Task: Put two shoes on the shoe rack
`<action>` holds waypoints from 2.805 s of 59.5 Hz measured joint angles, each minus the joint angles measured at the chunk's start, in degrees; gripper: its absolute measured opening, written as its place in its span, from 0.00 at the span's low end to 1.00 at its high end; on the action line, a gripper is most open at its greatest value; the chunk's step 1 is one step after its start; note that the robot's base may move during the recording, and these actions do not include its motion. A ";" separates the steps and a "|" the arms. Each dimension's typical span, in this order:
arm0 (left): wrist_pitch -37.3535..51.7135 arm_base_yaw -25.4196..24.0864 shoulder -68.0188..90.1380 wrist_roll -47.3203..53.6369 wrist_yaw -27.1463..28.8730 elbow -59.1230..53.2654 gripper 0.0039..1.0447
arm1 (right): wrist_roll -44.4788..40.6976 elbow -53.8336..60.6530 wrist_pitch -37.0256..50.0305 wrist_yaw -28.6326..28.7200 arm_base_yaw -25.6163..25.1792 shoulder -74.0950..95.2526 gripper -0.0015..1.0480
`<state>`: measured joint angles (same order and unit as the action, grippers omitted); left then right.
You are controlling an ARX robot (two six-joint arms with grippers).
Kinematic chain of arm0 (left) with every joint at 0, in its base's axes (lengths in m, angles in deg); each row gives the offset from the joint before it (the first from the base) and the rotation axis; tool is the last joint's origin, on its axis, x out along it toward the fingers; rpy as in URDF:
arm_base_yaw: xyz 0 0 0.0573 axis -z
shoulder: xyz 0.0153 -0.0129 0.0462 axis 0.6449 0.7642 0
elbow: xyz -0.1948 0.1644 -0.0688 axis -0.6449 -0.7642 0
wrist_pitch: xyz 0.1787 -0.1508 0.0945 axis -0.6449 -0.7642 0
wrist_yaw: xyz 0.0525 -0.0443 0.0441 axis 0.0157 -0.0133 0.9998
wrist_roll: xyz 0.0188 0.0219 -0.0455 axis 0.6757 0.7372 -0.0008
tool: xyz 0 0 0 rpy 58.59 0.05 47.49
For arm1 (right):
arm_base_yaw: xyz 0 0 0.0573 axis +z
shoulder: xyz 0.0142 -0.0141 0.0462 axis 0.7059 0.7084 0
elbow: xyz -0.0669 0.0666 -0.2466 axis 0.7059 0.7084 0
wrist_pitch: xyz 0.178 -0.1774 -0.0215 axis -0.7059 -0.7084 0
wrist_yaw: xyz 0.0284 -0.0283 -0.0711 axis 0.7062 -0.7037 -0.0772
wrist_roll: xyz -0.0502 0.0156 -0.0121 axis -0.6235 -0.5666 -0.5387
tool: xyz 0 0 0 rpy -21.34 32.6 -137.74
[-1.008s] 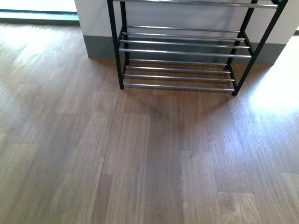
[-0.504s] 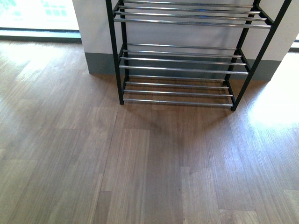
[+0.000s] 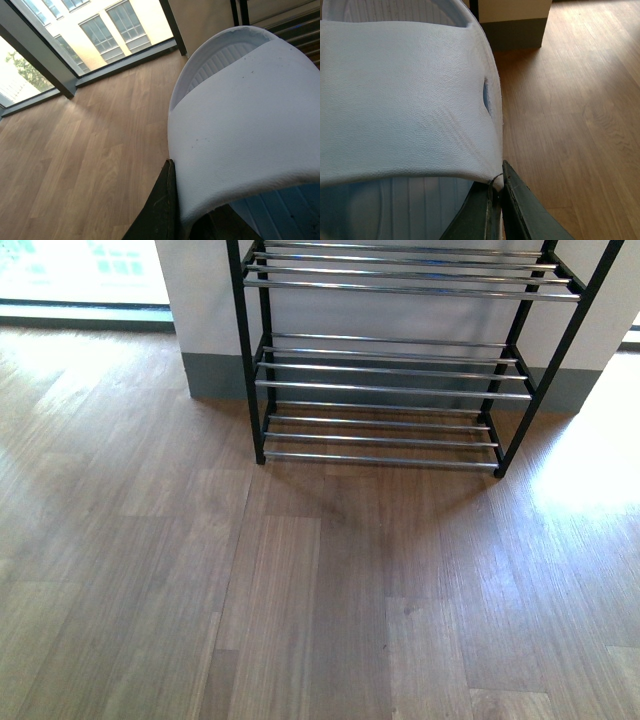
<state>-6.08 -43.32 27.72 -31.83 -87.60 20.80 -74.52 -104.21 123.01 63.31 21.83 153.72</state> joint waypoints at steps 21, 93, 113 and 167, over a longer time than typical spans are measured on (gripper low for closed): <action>0.00 0.00 0.00 0.00 0.00 0.00 0.01 | 0.00 0.00 0.00 0.00 0.00 0.00 0.01; -0.15 0.04 -0.24 -0.17 0.09 0.07 0.01 | 0.00 0.00 0.00 0.09 -0.17 -0.04 0.01; -0.15 0.04 -0.24 -0.20 0.20 0.07 0.01 | 0.00 0.00 0.00 0.39 0.13 0.02 0.01; -0.15 0.04 -0.24 -0.20 0.15 0.07 0.01 | -8.04 -17.64 -15.56 -5.84 14.08 -16.17 0.01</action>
<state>-6.23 -43.28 27.48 -32.02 -87.44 20.87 -82.56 -121.85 107.44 57.48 35.90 137.54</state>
